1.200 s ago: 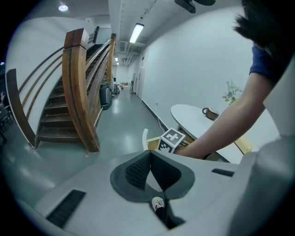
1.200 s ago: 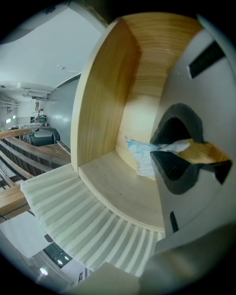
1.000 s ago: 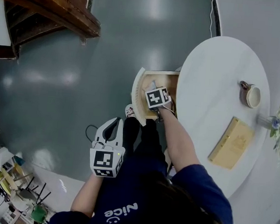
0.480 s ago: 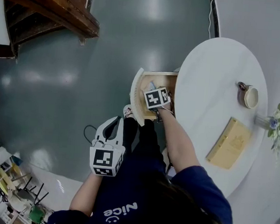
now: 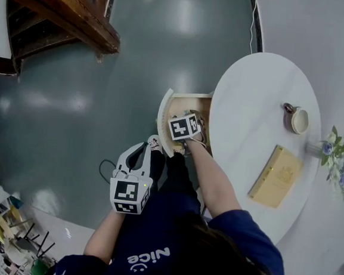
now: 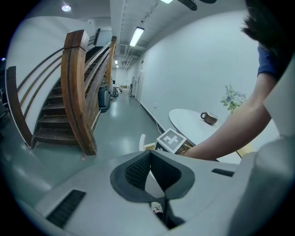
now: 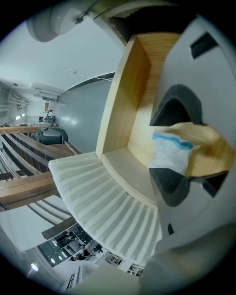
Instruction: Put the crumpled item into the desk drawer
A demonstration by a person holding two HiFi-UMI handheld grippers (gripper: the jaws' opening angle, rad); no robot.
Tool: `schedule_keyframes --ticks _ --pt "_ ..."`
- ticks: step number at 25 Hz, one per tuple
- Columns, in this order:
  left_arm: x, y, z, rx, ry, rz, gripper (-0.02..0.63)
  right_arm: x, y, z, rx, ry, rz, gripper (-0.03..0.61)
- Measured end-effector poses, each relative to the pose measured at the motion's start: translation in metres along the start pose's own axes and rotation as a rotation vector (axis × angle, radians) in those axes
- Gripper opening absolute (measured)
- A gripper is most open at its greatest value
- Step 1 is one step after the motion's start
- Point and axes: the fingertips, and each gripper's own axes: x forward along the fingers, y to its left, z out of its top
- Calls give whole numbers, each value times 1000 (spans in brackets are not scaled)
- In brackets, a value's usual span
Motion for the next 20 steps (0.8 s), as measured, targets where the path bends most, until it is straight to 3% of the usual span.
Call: schedule_keyframes --ticks 20 --pt "-15 -4 15 -25 -89 -10 3 -80 25 23 62 -127 54 287"
